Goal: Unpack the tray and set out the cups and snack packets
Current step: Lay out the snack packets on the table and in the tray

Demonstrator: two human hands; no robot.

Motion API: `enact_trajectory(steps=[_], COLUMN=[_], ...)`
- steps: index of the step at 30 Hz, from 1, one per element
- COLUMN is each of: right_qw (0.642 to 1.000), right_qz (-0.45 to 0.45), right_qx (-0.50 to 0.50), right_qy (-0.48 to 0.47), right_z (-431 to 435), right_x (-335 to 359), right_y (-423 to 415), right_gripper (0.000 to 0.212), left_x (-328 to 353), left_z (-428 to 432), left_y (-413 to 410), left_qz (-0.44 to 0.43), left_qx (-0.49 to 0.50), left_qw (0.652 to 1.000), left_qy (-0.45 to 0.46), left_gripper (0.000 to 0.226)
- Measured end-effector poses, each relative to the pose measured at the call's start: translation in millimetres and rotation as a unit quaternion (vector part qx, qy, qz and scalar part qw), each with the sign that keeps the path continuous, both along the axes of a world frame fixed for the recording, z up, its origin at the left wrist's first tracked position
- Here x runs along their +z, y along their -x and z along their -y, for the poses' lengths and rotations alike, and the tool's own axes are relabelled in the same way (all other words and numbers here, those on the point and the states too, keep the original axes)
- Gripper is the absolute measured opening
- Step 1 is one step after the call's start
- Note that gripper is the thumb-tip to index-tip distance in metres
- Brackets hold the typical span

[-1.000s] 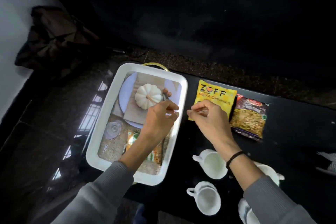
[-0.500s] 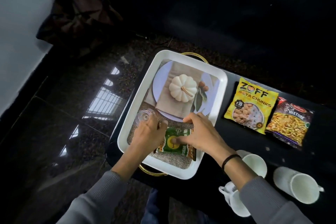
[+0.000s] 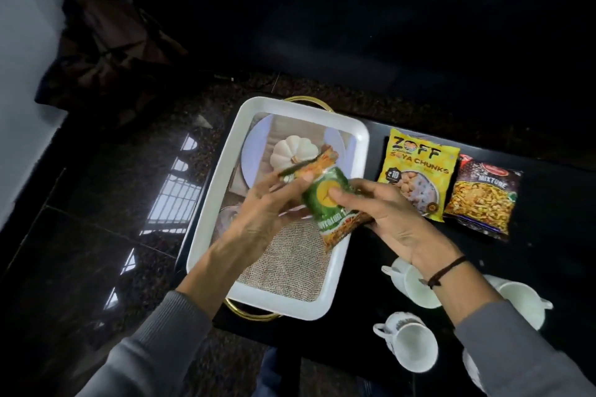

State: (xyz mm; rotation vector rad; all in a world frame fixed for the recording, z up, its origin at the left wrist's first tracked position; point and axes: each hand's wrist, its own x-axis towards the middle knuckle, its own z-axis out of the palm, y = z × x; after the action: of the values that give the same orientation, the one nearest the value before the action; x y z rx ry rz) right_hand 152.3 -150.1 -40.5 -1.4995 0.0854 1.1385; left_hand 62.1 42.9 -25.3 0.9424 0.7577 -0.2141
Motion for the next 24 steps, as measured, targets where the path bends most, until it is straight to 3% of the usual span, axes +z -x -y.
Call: enact_trajectory(steps=[4,9,15,19,24], right_qw=[0.996,0.963,0.923,0.907,0.906], right_qz=[0.069,0.063,0.113,0.111,0.136], right_qx=[-0.053,-0.255,-0.34,-0.356,-0.304], right_qy=[0.03,0.051,0.137,0.198,0.26], right_z=[33.8,111.0,206.2,248.6,268.7], right_x=[14.1,22.7,16.7,0.0,-21.8], right_y=[-3.8,-26.5,-43.8,-49.6,-52.2], right_gripper=[0.047,0.054,0.043,0.04,0.047], left_x=[7.4,7.7,3.7,-3.4,-10.6], left_z=[42.6,104.9,187.3,228.5,253.8], left_y=[-28.7,-66.8,-99.6,-109.9,-115.0], left_qz=[0.005,0.006,-0.006,-0.026,-0.044], left_qx=[-0.05,-0.129,-0.231,-0.264,-0.269], left_qw=[0.997,0.986,0.962,0.948,0.942], left_qy=[-0.061,-0.102,-0.148,-0.176,-0.197], left_gripper=[0.041,0.033,0.028,0.022,0.013])
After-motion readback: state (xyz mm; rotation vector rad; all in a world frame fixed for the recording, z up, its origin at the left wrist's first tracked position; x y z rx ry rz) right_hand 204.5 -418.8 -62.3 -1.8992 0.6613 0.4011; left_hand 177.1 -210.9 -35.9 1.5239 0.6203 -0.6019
